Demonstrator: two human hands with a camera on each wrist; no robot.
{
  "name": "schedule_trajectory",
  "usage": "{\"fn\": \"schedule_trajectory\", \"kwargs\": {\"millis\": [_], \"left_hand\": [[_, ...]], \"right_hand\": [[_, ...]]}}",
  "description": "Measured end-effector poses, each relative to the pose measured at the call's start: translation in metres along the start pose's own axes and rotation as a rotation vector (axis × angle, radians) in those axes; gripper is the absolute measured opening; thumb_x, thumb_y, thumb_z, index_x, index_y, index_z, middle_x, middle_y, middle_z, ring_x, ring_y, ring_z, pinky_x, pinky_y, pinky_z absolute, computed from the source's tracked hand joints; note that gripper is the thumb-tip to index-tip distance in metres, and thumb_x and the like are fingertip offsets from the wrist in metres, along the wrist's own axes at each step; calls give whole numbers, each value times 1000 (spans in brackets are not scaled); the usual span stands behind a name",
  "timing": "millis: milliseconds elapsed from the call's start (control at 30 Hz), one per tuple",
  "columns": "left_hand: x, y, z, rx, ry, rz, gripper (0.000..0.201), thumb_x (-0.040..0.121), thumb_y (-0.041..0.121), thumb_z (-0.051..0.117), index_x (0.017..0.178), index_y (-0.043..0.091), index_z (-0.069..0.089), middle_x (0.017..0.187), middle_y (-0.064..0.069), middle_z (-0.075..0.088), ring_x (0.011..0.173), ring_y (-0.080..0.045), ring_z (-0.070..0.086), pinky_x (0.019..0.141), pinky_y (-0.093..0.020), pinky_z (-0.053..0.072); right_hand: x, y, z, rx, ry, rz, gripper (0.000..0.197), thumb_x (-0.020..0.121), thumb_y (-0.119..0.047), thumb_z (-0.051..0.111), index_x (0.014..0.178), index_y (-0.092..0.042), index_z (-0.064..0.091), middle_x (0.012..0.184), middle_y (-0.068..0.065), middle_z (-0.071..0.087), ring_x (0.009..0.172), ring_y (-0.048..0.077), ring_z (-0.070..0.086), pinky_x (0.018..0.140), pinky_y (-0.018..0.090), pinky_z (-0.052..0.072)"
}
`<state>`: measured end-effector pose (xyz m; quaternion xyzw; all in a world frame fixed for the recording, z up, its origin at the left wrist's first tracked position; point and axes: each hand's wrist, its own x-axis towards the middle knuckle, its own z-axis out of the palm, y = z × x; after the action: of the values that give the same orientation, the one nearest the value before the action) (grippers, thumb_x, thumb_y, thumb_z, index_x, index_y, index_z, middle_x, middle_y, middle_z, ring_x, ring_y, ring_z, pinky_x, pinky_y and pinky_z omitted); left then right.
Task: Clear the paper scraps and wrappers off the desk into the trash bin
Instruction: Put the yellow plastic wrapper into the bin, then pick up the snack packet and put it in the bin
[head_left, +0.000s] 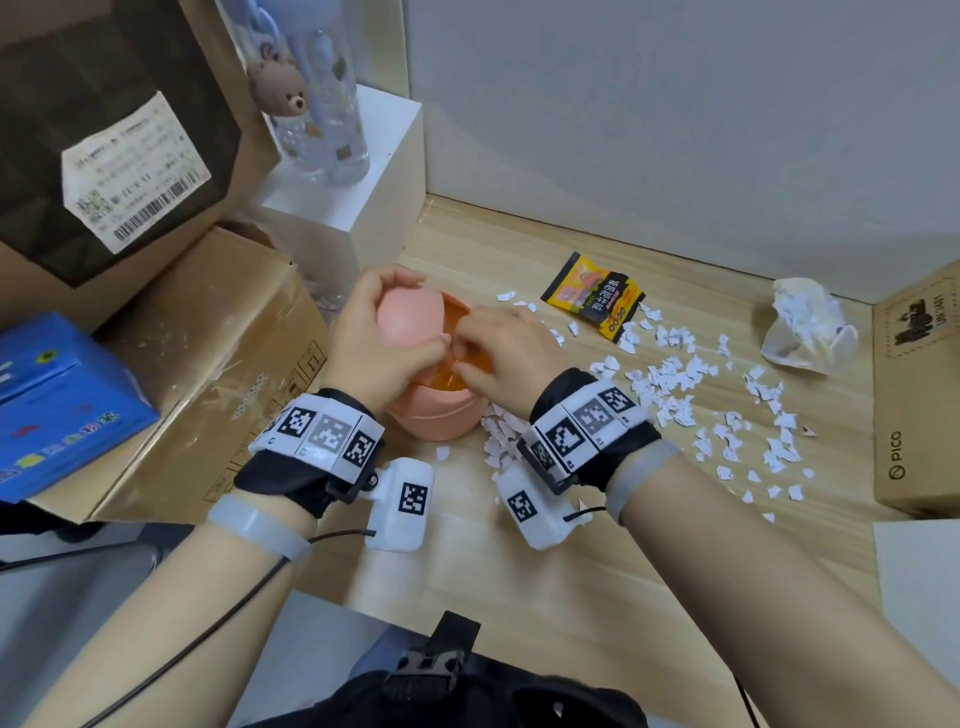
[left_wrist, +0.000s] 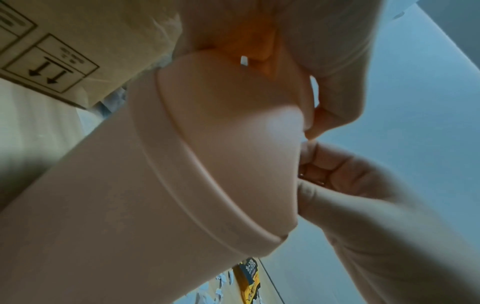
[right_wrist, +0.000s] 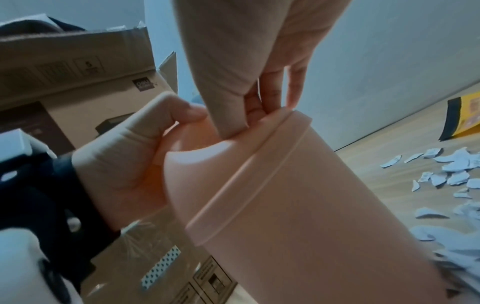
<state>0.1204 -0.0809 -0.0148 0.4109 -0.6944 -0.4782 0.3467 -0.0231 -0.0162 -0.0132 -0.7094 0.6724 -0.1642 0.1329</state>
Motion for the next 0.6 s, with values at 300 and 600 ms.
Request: {"fn": "schedule_trajectory", "kwargs": {"millis": [300,600], "left_hand": [[34,19,-3,76,37,19,51,54,26,72,95,41,46,110,11,60,109,-12,56,92,-24,43],[88,10,12,116,85,-44,55,66,8,78,106,27,45,114,5,55,106,-12,50,84,-19,42]], "right_hand": [[3,5,-9,34,-80,-29,62,85,-55,15,89,-23,67,101,-8,61,125,11,42,106,39,-3],[10,102,-9,175,227,689,38,87,-38,49,123,-25,49,134,3,40,128,23,35,107,43,21]]}}
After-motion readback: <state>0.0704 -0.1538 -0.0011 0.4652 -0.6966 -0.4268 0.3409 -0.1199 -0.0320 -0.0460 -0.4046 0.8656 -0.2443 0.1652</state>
